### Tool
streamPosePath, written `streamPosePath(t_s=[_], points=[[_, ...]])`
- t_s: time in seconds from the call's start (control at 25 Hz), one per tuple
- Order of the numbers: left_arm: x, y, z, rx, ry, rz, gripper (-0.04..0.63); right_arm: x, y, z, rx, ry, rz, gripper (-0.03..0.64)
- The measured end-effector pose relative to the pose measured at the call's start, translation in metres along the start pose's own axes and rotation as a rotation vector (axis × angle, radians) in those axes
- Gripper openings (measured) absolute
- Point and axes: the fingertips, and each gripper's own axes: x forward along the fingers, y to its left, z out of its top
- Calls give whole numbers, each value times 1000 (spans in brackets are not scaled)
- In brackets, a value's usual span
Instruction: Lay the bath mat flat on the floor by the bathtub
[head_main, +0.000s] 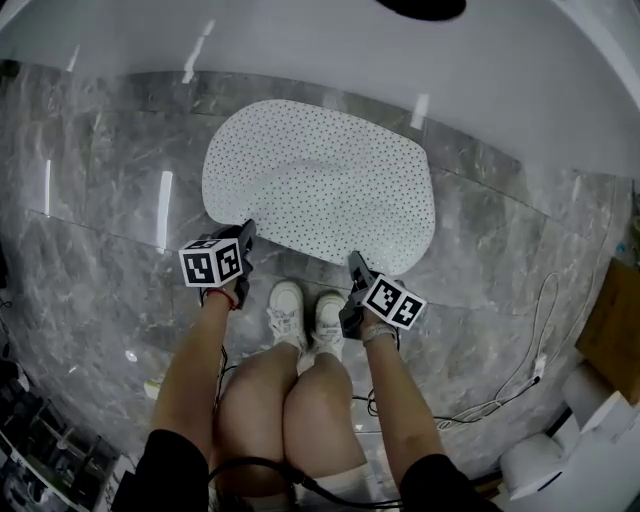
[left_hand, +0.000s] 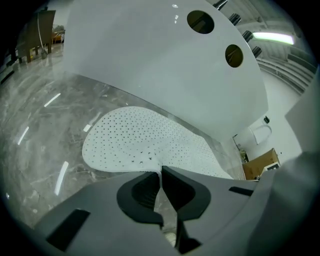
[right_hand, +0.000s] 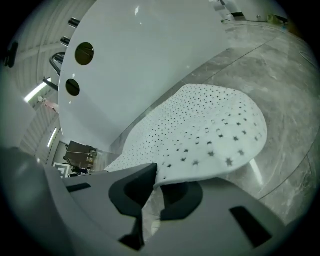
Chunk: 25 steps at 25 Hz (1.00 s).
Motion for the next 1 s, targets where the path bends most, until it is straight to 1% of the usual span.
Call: streamPosePath(t_s=[0.08, 0.24, 0.36, 0.48, 0.68, 0.88, 1.0], points=[[5, 5, -8, -10, 18, 4, 23, 8, -7, -7, 17, 22, -21, 32], [12, 14, -23, -83, 43, 13, 23, 19, -25, -21, 62, 59, -73, 32], [20, 15, -39, -99, 99, 1, 23, 22, -40, -32, 99, 82, -107, 34], [26, 14, -56, -107, 160, -12, 23, 25, -51, -37, 114, 93, -128, 34], [33, 20, -75, -199, 223, -16, 23, 28, -65, -49, 172, 127, -143, 34], [38, 26, -85, -202, 274, -6, 46, 28, -80, -59, 249, 119, -135, 35], [40, 29, -93, -191, 306, 11, 44, 26, -86, -58, 300, 65, -114, 35]])
